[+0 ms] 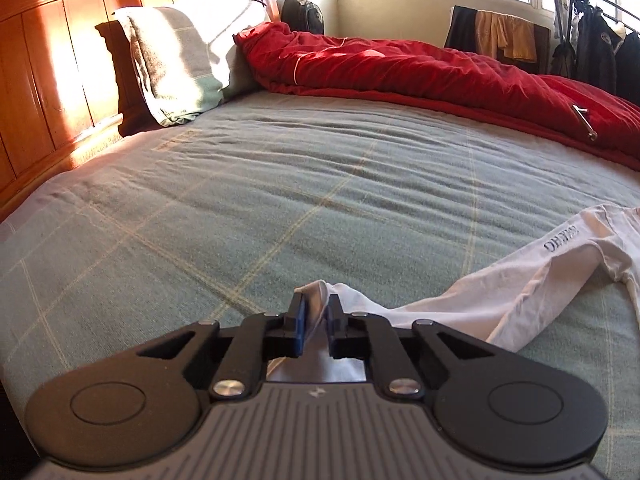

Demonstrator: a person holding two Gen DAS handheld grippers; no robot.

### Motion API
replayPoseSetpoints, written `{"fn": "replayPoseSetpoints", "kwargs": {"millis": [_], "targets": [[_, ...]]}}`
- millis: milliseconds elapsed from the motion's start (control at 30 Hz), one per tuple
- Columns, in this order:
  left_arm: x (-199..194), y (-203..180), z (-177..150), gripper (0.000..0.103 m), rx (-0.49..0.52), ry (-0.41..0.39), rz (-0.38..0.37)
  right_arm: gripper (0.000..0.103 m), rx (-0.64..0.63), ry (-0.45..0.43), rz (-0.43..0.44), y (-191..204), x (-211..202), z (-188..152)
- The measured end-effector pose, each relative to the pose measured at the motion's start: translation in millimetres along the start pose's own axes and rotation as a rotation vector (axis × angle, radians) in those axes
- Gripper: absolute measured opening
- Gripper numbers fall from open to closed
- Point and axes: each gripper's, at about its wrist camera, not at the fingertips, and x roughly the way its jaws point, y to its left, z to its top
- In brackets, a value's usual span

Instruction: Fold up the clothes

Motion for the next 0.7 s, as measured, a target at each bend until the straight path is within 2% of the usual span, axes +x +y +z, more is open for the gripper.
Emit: {"fn": "replayPoseSetpoints", "kwargs": {"millis": [200, 367, 500, 567, 667, 700], "targets": [[1, 10, 34, 0.009, -0.037, -0.091, 0.026, 0.103, -0.008, 0.005, 0.009, 2, 1, 0], [27, 23, 41, 0.009, -0.110, -0.052, 0.031, 0.103, -0.001, 0.020, 0.010, 1, 5, -1], [51, 26, 37, 0.021, -0.155, -0.020, 0.062, 0.103, -0.006, 0.026, 0.007, 2, 6, -1], [57, 26, 36, 0.023, -0.150, 0.004, 0.117, 0.103, -0.010, 0.029, 0.005, 2, 7, -1], [54, 31, 35, 0.039, -0.170, 0.027, 0.172, 0.103, -0.015, 0.031, 0.003, 3, 7, -2], [50, 33, 35, 0.039, -0.179, 0.020, 0.175, 0.103, -0.015, 0.031, 0.004, 2, 7, -2]]}}
